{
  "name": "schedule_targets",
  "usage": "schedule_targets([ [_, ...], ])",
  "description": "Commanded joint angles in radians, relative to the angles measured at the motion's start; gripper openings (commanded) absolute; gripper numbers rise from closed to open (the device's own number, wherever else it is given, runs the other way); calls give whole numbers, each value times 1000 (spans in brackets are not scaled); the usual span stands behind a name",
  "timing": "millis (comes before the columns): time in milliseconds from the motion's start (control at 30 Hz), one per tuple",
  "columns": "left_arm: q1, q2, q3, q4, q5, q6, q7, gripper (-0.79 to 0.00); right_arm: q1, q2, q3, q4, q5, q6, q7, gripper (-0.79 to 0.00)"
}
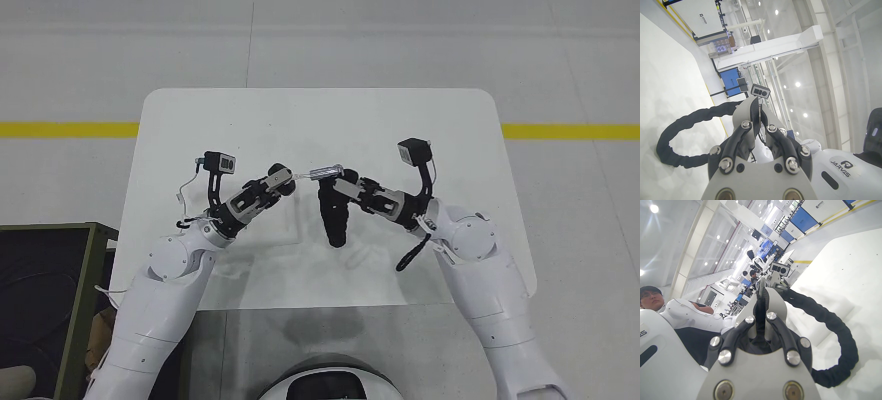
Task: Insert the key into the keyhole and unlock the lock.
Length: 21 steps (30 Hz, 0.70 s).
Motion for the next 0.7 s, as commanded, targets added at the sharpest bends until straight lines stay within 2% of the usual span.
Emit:
schedule_targets([
  [0,0,-2,0,0,5,-2,0,-785,1,1,-3,1,2,-1,-1,-785],
  [667,18,-16,-11,-23,75,-36,-24,-785,-2,18,-13,-25,-17,11,4,-785],
])
